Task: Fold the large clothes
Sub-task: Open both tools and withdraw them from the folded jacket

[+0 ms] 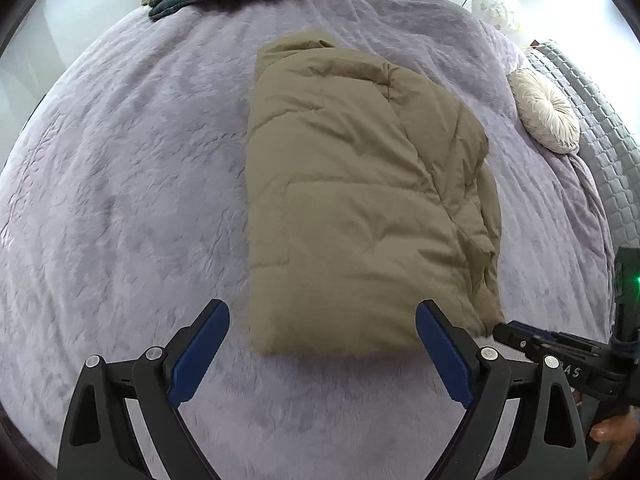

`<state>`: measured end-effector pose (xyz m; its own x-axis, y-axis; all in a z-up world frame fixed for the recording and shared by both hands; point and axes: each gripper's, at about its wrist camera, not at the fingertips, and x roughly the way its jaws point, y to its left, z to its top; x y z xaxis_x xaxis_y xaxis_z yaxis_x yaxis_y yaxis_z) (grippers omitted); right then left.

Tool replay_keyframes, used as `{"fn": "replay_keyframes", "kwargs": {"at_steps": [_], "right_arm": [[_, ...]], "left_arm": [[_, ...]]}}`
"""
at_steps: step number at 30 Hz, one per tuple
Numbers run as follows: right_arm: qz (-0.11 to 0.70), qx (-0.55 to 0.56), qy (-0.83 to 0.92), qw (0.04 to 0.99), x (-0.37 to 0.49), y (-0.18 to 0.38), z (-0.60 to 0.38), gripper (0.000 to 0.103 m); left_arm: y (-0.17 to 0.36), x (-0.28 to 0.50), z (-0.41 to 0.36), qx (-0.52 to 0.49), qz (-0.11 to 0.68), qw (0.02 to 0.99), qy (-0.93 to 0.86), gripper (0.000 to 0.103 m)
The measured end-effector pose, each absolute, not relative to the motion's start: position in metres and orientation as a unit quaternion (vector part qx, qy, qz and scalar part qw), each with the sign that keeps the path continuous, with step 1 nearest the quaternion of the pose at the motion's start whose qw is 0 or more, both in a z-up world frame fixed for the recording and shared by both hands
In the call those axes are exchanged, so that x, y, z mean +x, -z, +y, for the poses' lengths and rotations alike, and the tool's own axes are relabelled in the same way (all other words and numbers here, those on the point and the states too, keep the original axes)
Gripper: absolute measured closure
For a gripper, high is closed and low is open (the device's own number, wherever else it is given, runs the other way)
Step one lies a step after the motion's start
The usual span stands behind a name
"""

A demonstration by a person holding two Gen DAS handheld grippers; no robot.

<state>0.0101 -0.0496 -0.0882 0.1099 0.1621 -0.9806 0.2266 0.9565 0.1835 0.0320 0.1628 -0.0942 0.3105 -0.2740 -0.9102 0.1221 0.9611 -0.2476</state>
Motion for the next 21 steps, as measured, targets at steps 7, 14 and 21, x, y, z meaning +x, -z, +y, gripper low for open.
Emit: {"fn": "replay_keyframes", "kwargs": {"at_steps": [7, 14, 21], "right_arm": [[0.663, 0.153, 0.006, 0.733, -0.014, 0.062, -0.051, 0.061], [0.637, 0.157, -0.001, 0.754, -0.021, 0.028, -0.059, 0.045], [0.592, 0.127, 0.003, 0.796, -0.014, -0.022, -0.053, 0.019]], "left_arm": [[0.063, -0.006, 0.166, -0.051, 0.557, 0.822, 0.106, 0.001], [0.035, -0.028, 0.163, -0.040, 0.547, 0.833, 0.072, 0.001], [-0.011, -0.040, 0.153, -0.012, 0.503, 0.862, 0.061, 0.001]]}}
